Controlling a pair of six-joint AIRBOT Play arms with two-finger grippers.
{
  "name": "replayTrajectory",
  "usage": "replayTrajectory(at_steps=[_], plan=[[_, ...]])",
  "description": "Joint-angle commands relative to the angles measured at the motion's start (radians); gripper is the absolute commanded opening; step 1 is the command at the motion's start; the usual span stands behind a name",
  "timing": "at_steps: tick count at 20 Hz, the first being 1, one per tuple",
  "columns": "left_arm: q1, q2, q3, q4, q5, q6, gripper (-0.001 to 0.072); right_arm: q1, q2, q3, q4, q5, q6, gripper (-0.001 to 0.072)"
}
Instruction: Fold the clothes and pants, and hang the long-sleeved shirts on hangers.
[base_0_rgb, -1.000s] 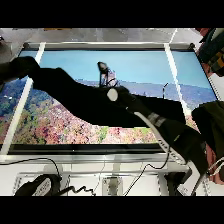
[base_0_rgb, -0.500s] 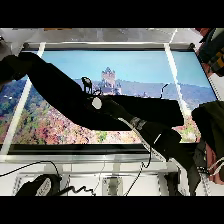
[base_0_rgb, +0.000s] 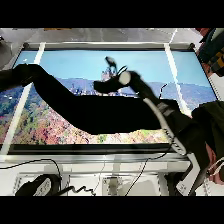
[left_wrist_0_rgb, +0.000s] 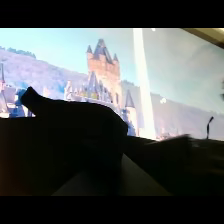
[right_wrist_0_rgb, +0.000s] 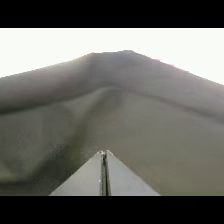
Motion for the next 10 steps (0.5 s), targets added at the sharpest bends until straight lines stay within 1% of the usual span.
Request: replayTrajectory(at_steps=[1, 2, 3, 4, 5, 6, 7, 9, 10], plan=[[0.005, -0.056, -0.002, 0.021, 0.106, -0.027, 0.0012, -0.148, 0.09, 0.001, -0.035, 0.22, -0.166, 0.0015], [0.014, -0.07, -0.002, 0.024, 0.157, -0.045, 0.0012, -0.192, 0.118, 0.001, -0.054, 0.274, -0.201, 0.0016], [0.029, -0.081, -0.002, 0.024, 0.201, -0.081, 0.0012, -0.233, 0.146, 0.001, -0.071, 0.316, -0.229, 0.0015], [0.045, -0.094, -0.002, 0.024, 0.235, -0.121, 0.0012, -0.279, 0.176, 0.001, -0.084, 0.349, -0.253, 0.0016], [0.059, -0.105, -0.002, 0.024, 0.246, -0.134, 0.0011, -0.326, 0.205, 0.001, -0.087, 0.363, -0.264, 0.0016], [0.066, -0.116, -0.002, 0.034, 0.242, -0.136, 0.0011, -0.37, 0.233, 0.001, -0.085, 0.362, -0.267, 0.0015], [0.064, -0.126, -0.002, 0.059, 0.227, -0.159, 0.0011, -0.413, 0.262, 0.001, -0.085, 0.362, -0.271, 0.0015], [0.018, -0.151, -0.003, 0.084, 0.201, -0.201, 0.001, -0.499, 0.319, 0.001, -0.085, 0.363, -0.291, 0.0015], [-0.029, -0.164, -0.003, 0.083, 0.203, -0.201, 0.001, -0.533, 0.34, 0.001, -0.085, 0.364, -0.296, 0.0016]])
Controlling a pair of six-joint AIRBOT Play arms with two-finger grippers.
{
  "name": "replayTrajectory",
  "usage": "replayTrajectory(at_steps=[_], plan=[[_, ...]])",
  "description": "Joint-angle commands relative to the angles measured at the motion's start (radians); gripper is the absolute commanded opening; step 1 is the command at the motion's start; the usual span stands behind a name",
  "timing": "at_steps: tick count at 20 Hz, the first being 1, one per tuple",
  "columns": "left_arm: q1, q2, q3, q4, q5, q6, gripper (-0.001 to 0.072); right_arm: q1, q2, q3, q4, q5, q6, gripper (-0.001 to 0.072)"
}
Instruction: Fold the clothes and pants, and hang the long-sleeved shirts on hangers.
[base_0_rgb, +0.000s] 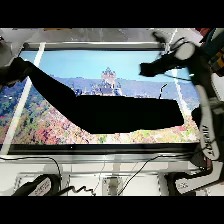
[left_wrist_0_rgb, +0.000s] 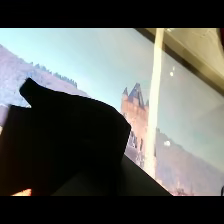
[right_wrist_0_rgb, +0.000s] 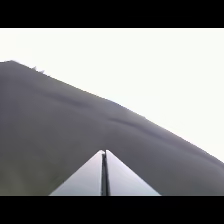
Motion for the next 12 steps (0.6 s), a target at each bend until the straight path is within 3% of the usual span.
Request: replayTrajectory(at_steps=[1, 7, 9, 10, 11, 12], plan=[[-0.111, -0.051, -0.001, 0.026, 0.017, -0.046, 0.001, -0.143, 0.09, 0.001, -0.008, 0.032, -0.042, 0.0015], [-0.6, -0.216, 0.0, 0.011, 0.064, -0.044, 0.0012, -0.219, 0.122, -0.006, -0.008, 0.063, -0.042, 0.0015], [-0.736, -0.287, 0.0, 0.036, 0.077, -0.005, 0.0025, -0.216, 0.121, -0.01, -0.006, 0.064, -0.041, 0.0016], [-0.789, -0.325, 0.0, 0.047, 0.078, 0.014, 0.0174, -0.216, 0.121, -0.01, -0.005, 0.064, -0.041, 0.0016], [-0.826, -0.354, 0.0, 0.058, 0.077, 0.016, 0.044, -0.216, 0.121, -0.01, -0.008, 0.065, -0.041, 0.0016], [-0.844, -0.369, 0.0, 0.074, 0.076, 0.017, 0.0606, -0.216, 0.121, -0.01, -0.013, 0.065, -0.041, 0.0016]])
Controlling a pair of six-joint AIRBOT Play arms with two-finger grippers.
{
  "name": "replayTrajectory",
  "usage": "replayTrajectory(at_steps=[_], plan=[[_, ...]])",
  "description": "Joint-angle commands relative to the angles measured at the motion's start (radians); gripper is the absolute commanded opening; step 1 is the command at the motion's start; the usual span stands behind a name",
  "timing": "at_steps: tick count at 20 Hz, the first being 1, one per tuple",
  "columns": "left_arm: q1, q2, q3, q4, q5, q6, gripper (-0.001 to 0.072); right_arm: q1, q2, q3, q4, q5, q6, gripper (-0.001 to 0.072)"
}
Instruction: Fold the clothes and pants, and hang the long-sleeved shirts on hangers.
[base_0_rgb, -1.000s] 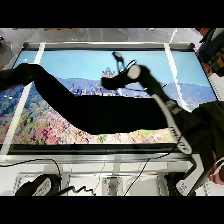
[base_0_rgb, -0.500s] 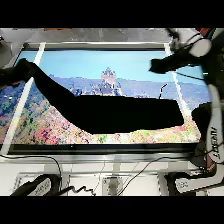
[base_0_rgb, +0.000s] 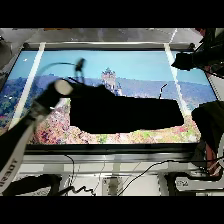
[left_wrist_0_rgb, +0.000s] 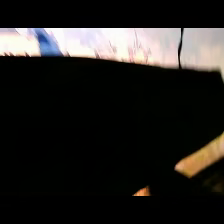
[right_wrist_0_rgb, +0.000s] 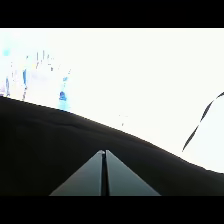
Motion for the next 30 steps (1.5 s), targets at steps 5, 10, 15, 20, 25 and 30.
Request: replayTrajectory(at_steps=[5, 10, 15, 20, 25, 30], plan=[[0.004, 0.008, 0.001, 0.197, -0.05, 0.023, 0.0607, -0.014, 0.003, -0.06, -0.051, 0.006, -0.1, 0.0015], [0.359, 0.118, -0.002, 0.294, -0.269, 0.026, 0.0607, -0.017, 0.003, -0.261, -0.004, 0.005, -0.161, 0.0015], [0.602, 0.116, -0.184, 0.263, -0.296, 0.184, 0.0586, 0.001, 0.003, -0.434, 0.148, 0.0, -0.264, 0.0015], [0.698, 0.108, -0.464, -0.066, -0.092, 0.389, 0.0586, 0.076, 0.003, -0.492, 0.148, -0.059, -0.264, 0.0015], [0.663, -0.023, -0.506, -0.328, -0.041, 0.55, 0.0585, 0.177, 0.003, -0.492, 0.148, -0.221, -0.263, 0.0016], [0.615, -0.079, -0.504, -0.418, 0.071, 0.623, 0.0485, 0.282, 0.003, -0.492, 0.148, -0.383, -0.258, 0.0016]])
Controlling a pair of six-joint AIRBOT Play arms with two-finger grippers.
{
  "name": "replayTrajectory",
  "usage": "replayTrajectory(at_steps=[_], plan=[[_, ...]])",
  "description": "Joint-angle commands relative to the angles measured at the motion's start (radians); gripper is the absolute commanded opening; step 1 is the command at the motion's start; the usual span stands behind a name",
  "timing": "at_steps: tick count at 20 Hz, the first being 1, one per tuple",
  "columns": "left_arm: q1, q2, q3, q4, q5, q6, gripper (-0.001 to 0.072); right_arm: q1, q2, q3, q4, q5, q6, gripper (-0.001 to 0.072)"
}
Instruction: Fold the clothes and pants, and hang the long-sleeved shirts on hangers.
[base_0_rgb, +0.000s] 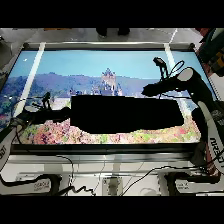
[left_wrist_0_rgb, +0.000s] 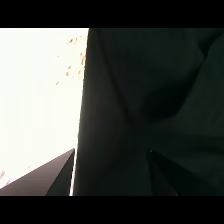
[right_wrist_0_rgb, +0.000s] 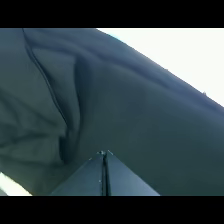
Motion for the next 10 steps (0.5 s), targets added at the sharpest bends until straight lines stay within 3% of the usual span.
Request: replayTrajectory(at_steps=[1, 2, 3, 5, 6, 7, 10], plan=[[-0.028, -0.032, -0.006, -0.075, 0.081, 0.056, 0.0435, 0.074, 0.0, -0.001, 0.0, -0.136, 0.004, 0.0016], [-0.031, -0.032, -0.002, -0.075, 0.08, 0.056, 0.0309, 0.093, 0.0, -0.001, 0.0, -0.166, 0.01, 0.0016], [-0.035, -0.032, 0.003, -0.074, 0.079, 0.056, 0.0231, 0.113, 0.0, -0.001, 0.0, -0.193, 0.01, 0.0016], [-0.05, -0.032, 0.017, -0.076, 0.06, 0.055, 0.0183, 0.145, -0.002, -0.001, 0.0, -0.243, 0.01, 0.0015], [-0.056, -0.032, 0.028, -0.074, 0.032, 0.056, 0.0044, 0.156, -0.003, -0.002, -0.002, -0.264, 0.011, 0.0016], [-0.059, -0.031, 0.043, -0.074, 0.0, 0.059, 0.0012, 0.164, -0.006, -0.001, -0.006, -0.285, 0.027, 0.0015], [-0.054, -0.012, 0.15, -0.056, -0.184, 0.058, 0.0011, 0.169, -0.023, -0.002, -0.018, -0.304, 0.125, 0.0016]])
